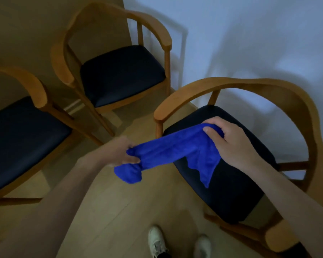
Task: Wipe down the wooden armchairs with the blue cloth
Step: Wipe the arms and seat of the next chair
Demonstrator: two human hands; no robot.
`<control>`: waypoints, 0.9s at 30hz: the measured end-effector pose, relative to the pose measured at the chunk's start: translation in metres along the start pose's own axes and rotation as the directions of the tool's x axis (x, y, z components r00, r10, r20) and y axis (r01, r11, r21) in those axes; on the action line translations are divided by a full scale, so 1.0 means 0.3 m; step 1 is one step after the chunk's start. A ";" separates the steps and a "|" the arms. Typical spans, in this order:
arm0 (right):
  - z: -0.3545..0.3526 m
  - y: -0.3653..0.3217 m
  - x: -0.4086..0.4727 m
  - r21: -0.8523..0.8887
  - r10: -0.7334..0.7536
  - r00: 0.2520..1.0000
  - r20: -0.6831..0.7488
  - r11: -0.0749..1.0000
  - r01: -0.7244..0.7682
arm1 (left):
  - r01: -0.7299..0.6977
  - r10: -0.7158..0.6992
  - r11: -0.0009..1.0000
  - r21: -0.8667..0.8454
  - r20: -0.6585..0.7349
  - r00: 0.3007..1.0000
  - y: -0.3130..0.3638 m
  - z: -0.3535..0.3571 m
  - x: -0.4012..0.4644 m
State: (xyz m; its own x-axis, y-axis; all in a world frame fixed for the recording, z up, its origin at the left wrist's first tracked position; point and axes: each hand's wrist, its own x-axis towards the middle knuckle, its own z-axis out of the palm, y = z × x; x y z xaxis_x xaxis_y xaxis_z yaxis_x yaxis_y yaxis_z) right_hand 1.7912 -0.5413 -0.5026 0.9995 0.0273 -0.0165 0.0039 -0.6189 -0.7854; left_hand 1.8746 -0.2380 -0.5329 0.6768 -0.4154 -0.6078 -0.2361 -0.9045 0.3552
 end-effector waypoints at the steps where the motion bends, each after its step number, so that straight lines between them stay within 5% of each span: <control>1: 0.013 0.004 0.019 0.016 0.025 0.999 -0.034 1.000 -0.025 | -0.002 0.003 1.000 0.024 -0.022 1.000 -0.012 -0.032 0.024; 7: 0.025 0.045 0.184 -0.011 0.108 0.983 -0.146 0.994 -0.111 | -0.129 0.175 0.977 0.167 -0.299 0.938 -0.016 -0.227 0.165; 16: -0.016 0.357 0.414 0.139 0.449 0.876 -0.175 0.892 -0.429 | -0.319 0.296 0.948 -0.006 -0.354 0.887 0.053 -0.465 0.511; 23: 0.052 0.642 0.514 0.072 0.637 0.767 -0.084 0.771 -0.632 | -0.079 0.212 0.954 0.288 -0.464 0.860 0.125 -0.298 0.916; 25: 0.098 0.645 0.516 -0.059 0.606 0.783 -0.141 0.784 -0.618 | -0.057 0.129 0.984 0.170 -0.447 0.885 0.124 -0.240 0.977; 27: 0.161 0.604 0.512 -0.166 0.443 0.871 -0.214 0.862 -0.480 | -0.045 -0.008 0.988 -0.146 -0.344 0.939 0.113 -0.206 0.995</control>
State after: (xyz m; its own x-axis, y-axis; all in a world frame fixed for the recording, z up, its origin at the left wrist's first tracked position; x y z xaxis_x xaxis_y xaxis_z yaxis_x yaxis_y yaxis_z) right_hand 1.9440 -0.6114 -0.6774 0.8786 -0.4183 -0.2305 -0.4707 -0.6765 -0.5664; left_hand 2.1117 -0.3866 -0.6585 0.8771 -0.3492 -0.3297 -0.1616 -0.8611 0.4821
